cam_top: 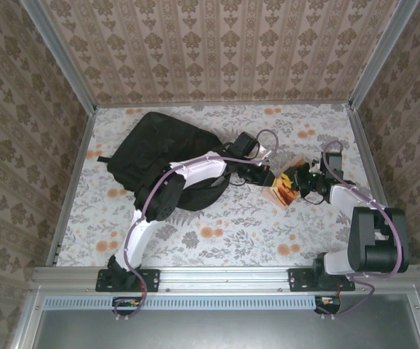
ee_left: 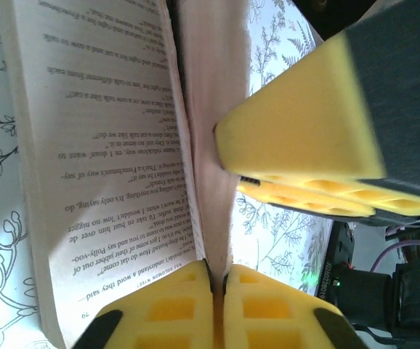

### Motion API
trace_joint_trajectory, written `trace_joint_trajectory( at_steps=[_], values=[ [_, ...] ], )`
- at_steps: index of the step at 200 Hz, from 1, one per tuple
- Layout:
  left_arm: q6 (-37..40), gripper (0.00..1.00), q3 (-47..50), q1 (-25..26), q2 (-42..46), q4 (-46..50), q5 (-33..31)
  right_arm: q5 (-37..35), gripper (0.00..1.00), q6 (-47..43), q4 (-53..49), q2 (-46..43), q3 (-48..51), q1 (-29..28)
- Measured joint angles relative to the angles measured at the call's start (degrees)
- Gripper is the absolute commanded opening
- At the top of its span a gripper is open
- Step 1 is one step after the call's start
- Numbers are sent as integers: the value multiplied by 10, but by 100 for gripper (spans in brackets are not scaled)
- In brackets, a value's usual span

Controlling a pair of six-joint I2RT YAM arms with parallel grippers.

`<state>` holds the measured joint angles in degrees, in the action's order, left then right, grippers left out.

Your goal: Pack the student bag

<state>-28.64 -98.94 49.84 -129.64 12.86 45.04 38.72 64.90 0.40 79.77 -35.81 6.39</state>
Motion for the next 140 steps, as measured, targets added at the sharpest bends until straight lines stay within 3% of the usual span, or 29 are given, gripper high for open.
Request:
trace_joint_trajectory(
  at_steps=[27, 45, 55, 70, 74, 87, 112, 140],
  values=[
    [-4, 0, -1, 0, -2, -1, 2, -14, 61, -14, -32, -27, -1, -3],
    [-19, 0, -1, -3, -2, -6, 5, -48, 70, -41, -86, -60, -8, -3],
    [-42, 0, 0, -5, -2, -18, 12, -82, 76, -58, -123, -90, -14, -3],
    [-85, 0, 6, -12, -2, -51, 22, -133, 79, -80, -166, -141, -19, -1],
    [-102, 0, 10, -15, -2, -64, 26, -143, 86, -82, -174, -154, -19, 0],
    [-152, 0, 24, -25, -2, -105, 36, -169, 95, -88, -195, -192, -17, 9],
    [-258, 0, 50, -43, -3, -181, 53, -180, 98, -78, -189, -232, 19, 30],
    [-366, 0, 67, -48, -9, -277, 65, -156, 96, -41, -145, -197, 76, 44]
  ],
)
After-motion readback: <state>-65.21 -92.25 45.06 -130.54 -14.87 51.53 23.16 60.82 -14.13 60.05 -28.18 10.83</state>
